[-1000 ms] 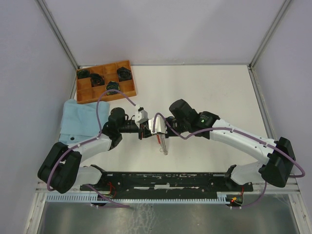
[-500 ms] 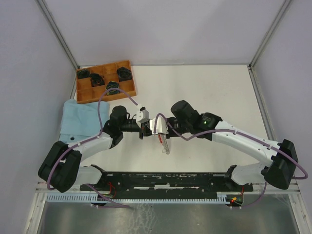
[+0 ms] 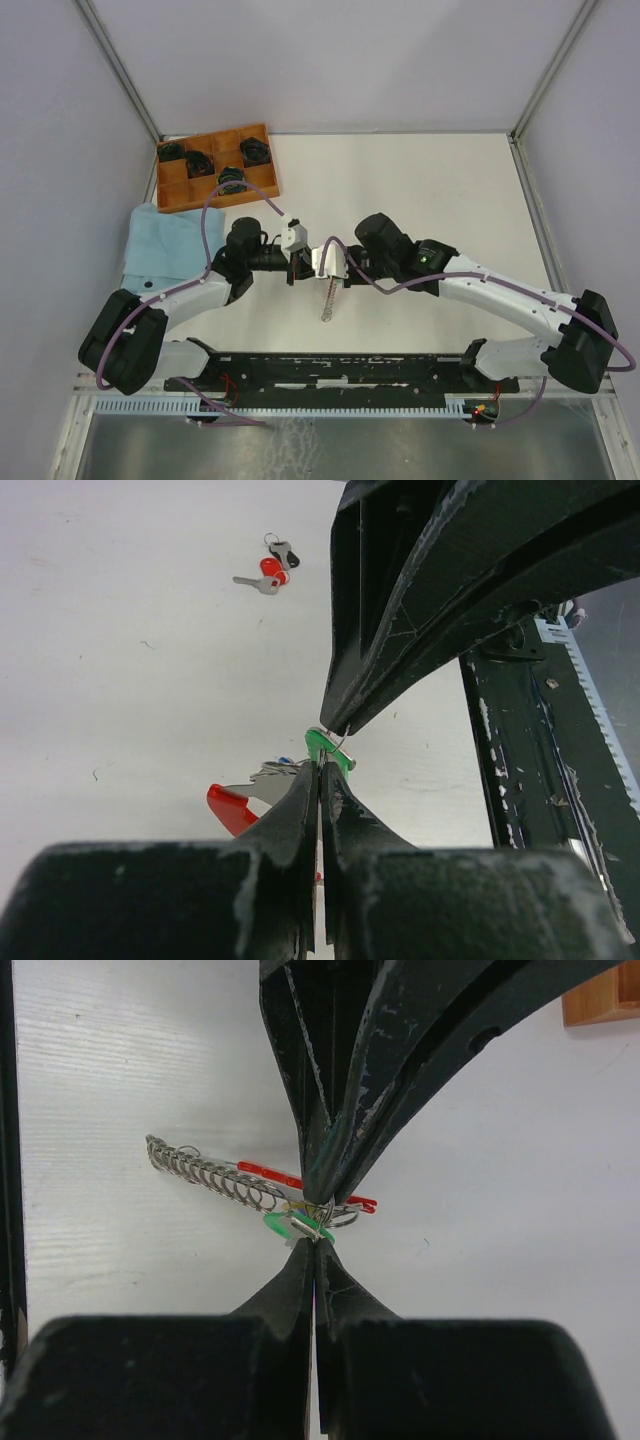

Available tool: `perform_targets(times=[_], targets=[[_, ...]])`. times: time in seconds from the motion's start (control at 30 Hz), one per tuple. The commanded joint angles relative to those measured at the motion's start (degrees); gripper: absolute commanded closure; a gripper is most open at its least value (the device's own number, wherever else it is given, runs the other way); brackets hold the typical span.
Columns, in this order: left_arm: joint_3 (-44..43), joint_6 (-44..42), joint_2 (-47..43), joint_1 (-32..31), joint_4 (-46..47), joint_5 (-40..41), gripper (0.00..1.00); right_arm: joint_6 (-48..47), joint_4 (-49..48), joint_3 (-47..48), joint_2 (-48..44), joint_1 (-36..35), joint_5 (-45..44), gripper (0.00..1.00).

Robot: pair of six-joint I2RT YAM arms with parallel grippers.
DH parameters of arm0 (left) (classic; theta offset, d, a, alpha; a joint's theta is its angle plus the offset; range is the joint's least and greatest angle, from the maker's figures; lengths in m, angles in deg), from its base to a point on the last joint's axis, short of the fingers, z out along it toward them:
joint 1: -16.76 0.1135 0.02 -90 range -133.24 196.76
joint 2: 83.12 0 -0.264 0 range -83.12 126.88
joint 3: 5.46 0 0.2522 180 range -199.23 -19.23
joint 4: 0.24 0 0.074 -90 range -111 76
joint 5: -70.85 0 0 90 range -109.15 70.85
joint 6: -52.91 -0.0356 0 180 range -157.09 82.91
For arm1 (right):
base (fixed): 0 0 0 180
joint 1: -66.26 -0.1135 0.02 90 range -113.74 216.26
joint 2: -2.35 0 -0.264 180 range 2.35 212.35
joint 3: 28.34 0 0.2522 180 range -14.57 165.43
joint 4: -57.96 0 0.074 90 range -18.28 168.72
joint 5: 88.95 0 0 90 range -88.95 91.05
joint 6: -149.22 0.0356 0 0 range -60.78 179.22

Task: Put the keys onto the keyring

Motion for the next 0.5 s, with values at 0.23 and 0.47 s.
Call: perform_targets(times=[0.23, 0.47], targets=[[1.22, 3.97, -1.61, 0.51, 8.06, 5.0, 0.97, 3.47, -2.52, -2.49, -0.54, 0.0, 1.57, 0.99], [2.33, 5.54, -1.74, 0.53, 10.82, 6.78, 0.97, 4.18, -5.67, -3.39, -0.41, 0.0, 2.78, 0.99]])
